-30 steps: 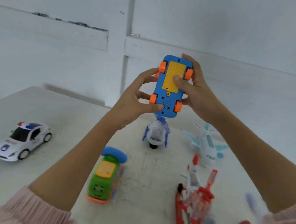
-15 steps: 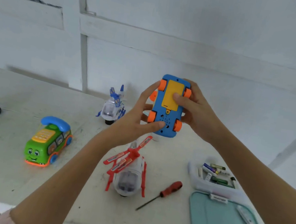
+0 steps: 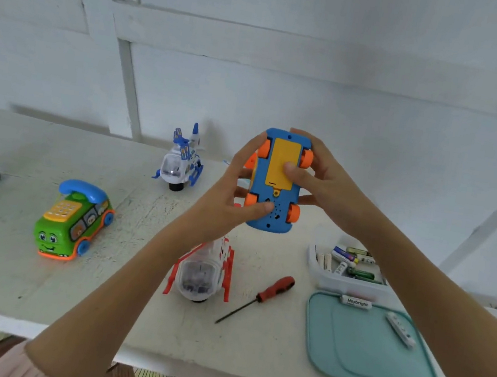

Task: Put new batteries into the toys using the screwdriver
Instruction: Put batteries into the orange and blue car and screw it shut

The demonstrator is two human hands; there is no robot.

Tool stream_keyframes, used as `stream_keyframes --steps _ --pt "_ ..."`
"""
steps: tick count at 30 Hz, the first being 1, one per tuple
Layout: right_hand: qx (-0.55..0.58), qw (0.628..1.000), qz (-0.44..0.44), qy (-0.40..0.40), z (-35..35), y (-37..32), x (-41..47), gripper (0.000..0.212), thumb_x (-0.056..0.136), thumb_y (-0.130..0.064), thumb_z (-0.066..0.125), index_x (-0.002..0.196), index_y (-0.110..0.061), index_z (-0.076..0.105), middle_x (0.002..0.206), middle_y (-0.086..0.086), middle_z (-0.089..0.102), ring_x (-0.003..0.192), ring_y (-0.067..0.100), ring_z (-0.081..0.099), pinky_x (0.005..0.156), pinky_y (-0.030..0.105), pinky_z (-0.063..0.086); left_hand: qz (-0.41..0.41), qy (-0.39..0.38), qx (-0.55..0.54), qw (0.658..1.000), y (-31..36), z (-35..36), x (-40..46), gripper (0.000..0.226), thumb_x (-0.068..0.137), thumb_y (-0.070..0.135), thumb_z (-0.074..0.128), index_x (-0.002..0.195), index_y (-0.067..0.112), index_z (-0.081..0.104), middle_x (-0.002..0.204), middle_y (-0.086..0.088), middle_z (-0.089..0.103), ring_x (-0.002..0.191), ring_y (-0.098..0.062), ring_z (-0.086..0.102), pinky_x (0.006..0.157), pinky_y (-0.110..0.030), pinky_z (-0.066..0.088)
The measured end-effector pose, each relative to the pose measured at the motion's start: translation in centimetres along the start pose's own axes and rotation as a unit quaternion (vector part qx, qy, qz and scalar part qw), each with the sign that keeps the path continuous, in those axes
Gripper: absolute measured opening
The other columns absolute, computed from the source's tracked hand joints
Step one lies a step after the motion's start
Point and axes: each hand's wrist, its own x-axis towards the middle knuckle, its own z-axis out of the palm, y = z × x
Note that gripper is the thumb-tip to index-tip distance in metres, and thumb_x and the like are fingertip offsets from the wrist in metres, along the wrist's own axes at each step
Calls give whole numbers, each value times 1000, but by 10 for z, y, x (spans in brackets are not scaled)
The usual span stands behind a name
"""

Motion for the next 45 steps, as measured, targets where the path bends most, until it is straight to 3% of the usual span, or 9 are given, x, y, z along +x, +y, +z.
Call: stream_keyframes --steps 4,7,11,15,20,25,32,37,45 --pt "-76 994 -16 80 -11 13 -12 42 90 -31 54 129 -35 39 125 -3 52 93 16 65 77 33 55 15 19 43 999 -3 0 3 80 87 6 65 135 49 17 120 21 44 99 12 56 74 -15 53" --pt "-109 981 -42 155 -16 31 -29 21 89 -15 58 109 -23 57 94 -4 62 74 12 62 67 25 54 20 23 109 994 -7 -2 8 83 86 6 66 140 47 18 121 4 46 96 3 59 74 -18 54" --pt "-226 973 -9 38 -6 68 -57 11 82 -8 68 86 -19 70 82 -9 64 69 4 57 65 11 45 37 21 186 982 -13 -1 11 83 86 10 67 144 44 18 121 -7 43 100 -11 56 84 -25 52" --pt "-378 919 6 -113 14 100 -70 24 84 -17 66 107 -21 68 104 -5 54 94 9 45 80 20 35 37 32 221 974 -17 3 10 82 86 13 66 140 47 15 122 -10 39 100 -13 51 81 -18 44" --pt "-528 834 -31 -155 33 121 -72 35 87 -28 61 121 -28 60 123 2 48 109 20 37 94 39 37 31 35 224 973 -19 5 5 81 87 13 65 137 50 14 126 -12 38 100 -17 52 78 -11 43" --pt "-548 822 -30 -149 37 130 -69 24 87 -27 61 111 -23 64 121 0 50 108 20 38 90 36 37 32 42 223 973 -21 1 2 82 85 19 67 142 50 16 126 -11 40 102 -18 53 83 -20 48" --pt "-164 984 64 -19 23 92 -79 10 87 -3 59 89 -12 55 88 6 68 79 18 65 68 18 50 56 82 236 967 -20 -5 4 81 86 7 65 139 43 16 121 -9 36 98 1 43 79 0 38" --pt "-40 995 57 66 25 66 -81 6 93 -8 50 88 -10 48 70 5 56 47 8 48 45 19 39 51 110 245 962 -22 -3 7 80 86 6 63 137 45 15 120 -7 32 99 -11 42 79 -4 36" --pt "-34 991 70 111 25 63 -76 13 94 -11 49 81 -15 46 63 0 49 45 3 36 45 17 31 63 114 253 959 -23 -2 13 80 86 6 64 137 44 16 129 -14 35 106 -13 38 86 -9 33"
